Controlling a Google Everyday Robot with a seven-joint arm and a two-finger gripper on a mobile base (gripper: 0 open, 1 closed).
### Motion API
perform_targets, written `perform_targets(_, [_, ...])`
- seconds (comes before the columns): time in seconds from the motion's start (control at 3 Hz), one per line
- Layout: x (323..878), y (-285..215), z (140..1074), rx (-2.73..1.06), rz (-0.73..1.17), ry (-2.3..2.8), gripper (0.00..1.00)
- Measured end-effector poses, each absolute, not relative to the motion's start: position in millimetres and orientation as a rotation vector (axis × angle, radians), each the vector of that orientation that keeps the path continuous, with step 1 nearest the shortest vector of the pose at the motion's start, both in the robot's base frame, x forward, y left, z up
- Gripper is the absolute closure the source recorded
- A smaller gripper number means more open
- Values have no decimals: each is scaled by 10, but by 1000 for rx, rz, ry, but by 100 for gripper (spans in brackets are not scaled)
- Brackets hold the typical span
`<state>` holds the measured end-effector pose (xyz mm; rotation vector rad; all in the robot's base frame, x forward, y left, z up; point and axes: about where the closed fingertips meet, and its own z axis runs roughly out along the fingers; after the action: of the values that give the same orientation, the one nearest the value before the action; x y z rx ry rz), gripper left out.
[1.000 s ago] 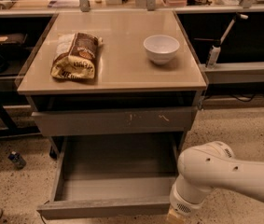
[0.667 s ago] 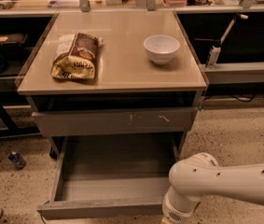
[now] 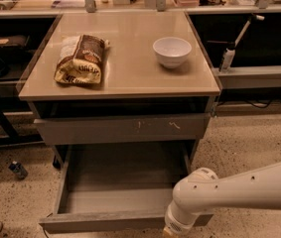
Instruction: Close middle drawer
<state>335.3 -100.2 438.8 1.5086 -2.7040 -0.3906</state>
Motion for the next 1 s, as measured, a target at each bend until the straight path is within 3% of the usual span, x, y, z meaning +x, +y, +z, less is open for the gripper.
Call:
perform_targets(0.67, [3610, -936, 4165, 1512, -378, -2739, 100])
perform_targets(1.0, [3609, -936, 4165, 1512, -378, -2739, 81])
